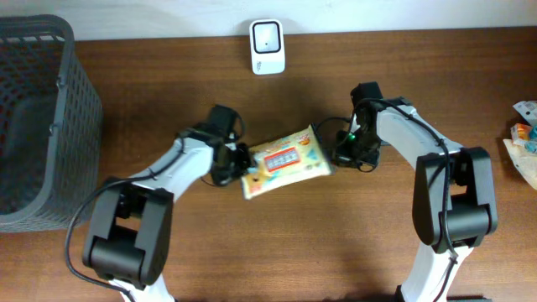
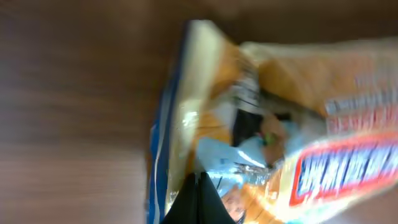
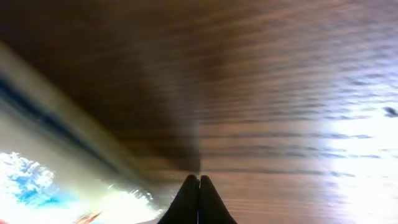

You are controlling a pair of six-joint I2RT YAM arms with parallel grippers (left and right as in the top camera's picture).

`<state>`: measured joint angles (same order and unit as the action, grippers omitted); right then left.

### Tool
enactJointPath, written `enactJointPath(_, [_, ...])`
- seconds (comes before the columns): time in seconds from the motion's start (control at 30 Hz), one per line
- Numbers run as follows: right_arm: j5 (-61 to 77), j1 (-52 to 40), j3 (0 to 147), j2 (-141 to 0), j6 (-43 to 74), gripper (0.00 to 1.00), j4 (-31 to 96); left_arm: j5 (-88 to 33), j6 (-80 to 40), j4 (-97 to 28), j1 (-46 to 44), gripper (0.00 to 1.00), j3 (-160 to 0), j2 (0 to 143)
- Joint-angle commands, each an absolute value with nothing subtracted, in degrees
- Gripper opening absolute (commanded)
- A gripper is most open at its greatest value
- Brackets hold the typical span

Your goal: Scan the item barcode

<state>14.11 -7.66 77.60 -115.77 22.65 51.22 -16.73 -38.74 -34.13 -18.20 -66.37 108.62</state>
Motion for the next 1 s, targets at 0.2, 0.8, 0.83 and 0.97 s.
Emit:
enactJointPath(0.2, [15.55,-10.70,85.54,-111.63,23.16,0.04,60.20,-6.94,-30.94,-50.11,-15.99,0.00,-87.33,109.91])
enactJointPath(0.8, [15.53,-20.14,85.38,-124.03,27.11,0.04,51.42,-5.26,-31.20,-54.13,-17.80,0.00,-86.98,124.62])
enactJointPath(0.83, [13.10,-19.77,85.38,-124.05,27.14,0.04,52.10,-3.14,-31.22,-54.70,-17.69,0.00,-87.02,124.60])
enactJointPath(0.97, [5.19,-18.28,87.77,-123.79,27.75,0.04,56.47,4.45,-31.22,-56.29,-17.28,0.00,-88.03,123.31])
